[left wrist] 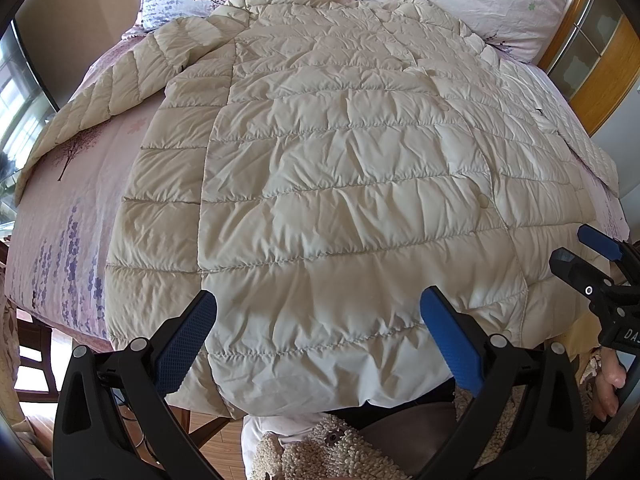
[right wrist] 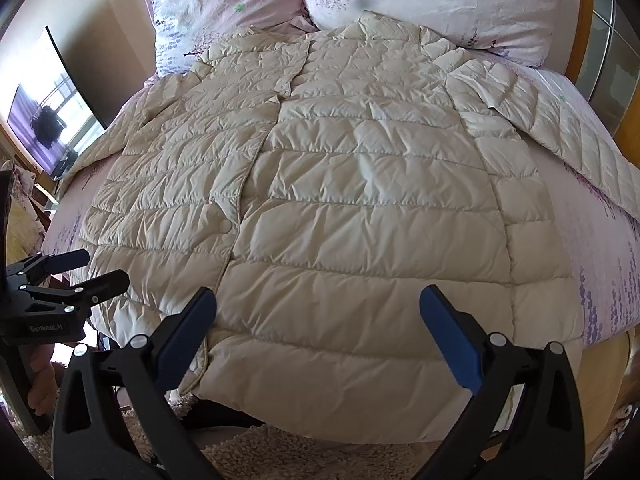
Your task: Fold large clothes
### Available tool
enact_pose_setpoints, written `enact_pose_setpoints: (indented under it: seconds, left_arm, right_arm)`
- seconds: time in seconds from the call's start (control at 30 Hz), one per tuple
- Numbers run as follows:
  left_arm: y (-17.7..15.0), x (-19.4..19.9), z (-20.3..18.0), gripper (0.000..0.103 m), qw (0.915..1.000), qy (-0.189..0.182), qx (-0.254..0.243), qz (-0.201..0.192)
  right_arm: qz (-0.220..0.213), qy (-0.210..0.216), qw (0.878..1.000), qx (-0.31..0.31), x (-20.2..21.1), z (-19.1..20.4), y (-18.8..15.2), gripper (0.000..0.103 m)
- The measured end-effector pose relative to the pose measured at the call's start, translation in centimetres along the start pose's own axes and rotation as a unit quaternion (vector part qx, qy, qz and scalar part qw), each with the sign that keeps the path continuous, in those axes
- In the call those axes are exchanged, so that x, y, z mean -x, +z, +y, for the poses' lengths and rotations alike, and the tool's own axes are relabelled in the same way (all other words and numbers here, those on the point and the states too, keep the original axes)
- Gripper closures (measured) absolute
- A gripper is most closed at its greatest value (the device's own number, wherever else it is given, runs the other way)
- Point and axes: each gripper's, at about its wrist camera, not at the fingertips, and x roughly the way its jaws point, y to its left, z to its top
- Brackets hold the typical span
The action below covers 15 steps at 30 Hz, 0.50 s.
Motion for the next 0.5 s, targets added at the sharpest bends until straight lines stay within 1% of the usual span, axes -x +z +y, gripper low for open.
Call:
enact_pose_setpoints:
  seconds: [0.23,0.33,0.4,0.43,0.5]
  left_arm:
    - [0.9,-0.3,0.5,0.001,1.0000,0.001,0.002,-0.002]
    - [1.7,-0.4,1.2,0.001,0.9999,-0.005,0.010,-0.006]
    - [2.4,-0.4,1.9,0.001,0.9997,-0.015,0.018,-0.011]
    - [2.9,-0.5,2.3,0.001,0.9994,-0.022,0.023,-0.013]
    - [3.8,-0.6,3.0,0.001,0.9988,-0.035,0.031,-0.013]
  right_arm:
    - [-0.008,0.019,0.999,-0.031,-0.2,-1.2,0.7,0.002]
    - [-0.028,0.041,0.998,-0.048,-0.2,-2.1,1.5,0.002]
    - [-0.055,0.057,0.995,-0.064,-0.2,-3.3,2.3,0.002]
    - [-0.062,0.060,0.994,-0.071,-0.1,-3.8,2.5,0.002]
    - [-0.080,0.050,0.990,-0.102,-0.2,-5.7,3.2,0.002]
